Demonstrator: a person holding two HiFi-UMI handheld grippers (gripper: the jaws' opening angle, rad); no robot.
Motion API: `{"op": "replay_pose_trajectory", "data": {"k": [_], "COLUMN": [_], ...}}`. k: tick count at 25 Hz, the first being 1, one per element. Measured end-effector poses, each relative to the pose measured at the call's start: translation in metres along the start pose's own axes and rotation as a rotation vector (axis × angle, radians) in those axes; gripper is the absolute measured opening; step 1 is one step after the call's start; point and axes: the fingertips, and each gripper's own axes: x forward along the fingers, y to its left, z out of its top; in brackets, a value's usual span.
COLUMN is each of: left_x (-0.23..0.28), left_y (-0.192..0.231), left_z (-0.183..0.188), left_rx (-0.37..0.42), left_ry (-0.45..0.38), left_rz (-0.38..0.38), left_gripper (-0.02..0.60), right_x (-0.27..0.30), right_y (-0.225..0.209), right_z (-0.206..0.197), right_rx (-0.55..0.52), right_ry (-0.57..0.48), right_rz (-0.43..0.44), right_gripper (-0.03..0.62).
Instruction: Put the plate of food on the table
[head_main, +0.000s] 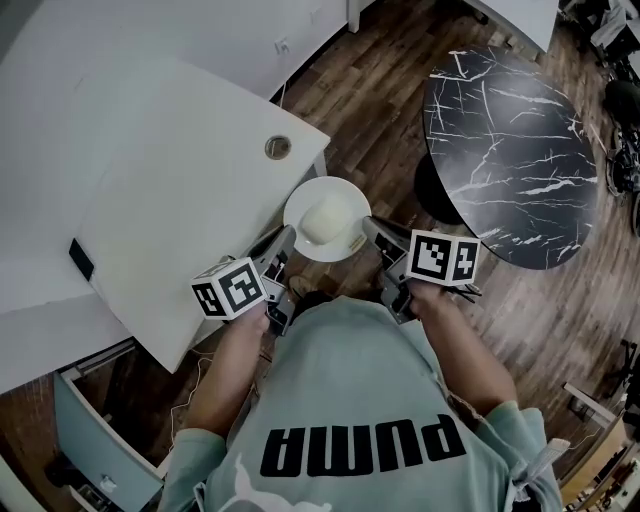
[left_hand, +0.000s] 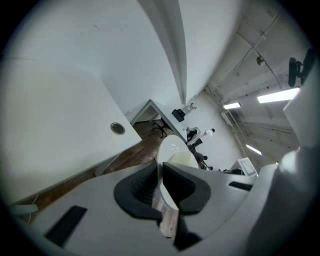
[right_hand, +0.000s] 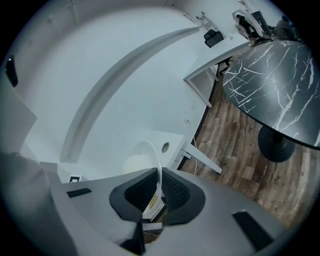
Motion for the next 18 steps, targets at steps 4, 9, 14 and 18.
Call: {"op": "replay_pose_trajectory", "data": {"k": [4,9,14,18], "left_x": [0.019,0.04,0.066,0.088], "left_y": [-0.022,-0.052,-0.082,-0.106], "left_z": [-0.012,-0.025,-0.039,-0.053], "left_rx": [0.014,0.038,0.07,0.087], "left_ry": [0.008,0.019,0.038,0.06], "left_rz": [-0.004,-0.014,-0.028,-0.045], "left_gripper": [0.038,0.038,0.038,0.038], "right_x": [-0.024,-0.054,-0.088,-0.116], "right_y": [-0.019,-0.041,-0.066,-0.089], "right_z": [0.009,0.02,0.031,0.039], "right_rx": [0.008,0.018,0.032,0.05], "right_ry": [-0.019,-0.051,-0.089,-0.117], "right_rz": [0.0,0.006,0.002,-0.006], "right_gripper": [0.034,0.034,0.034,0.034]}}
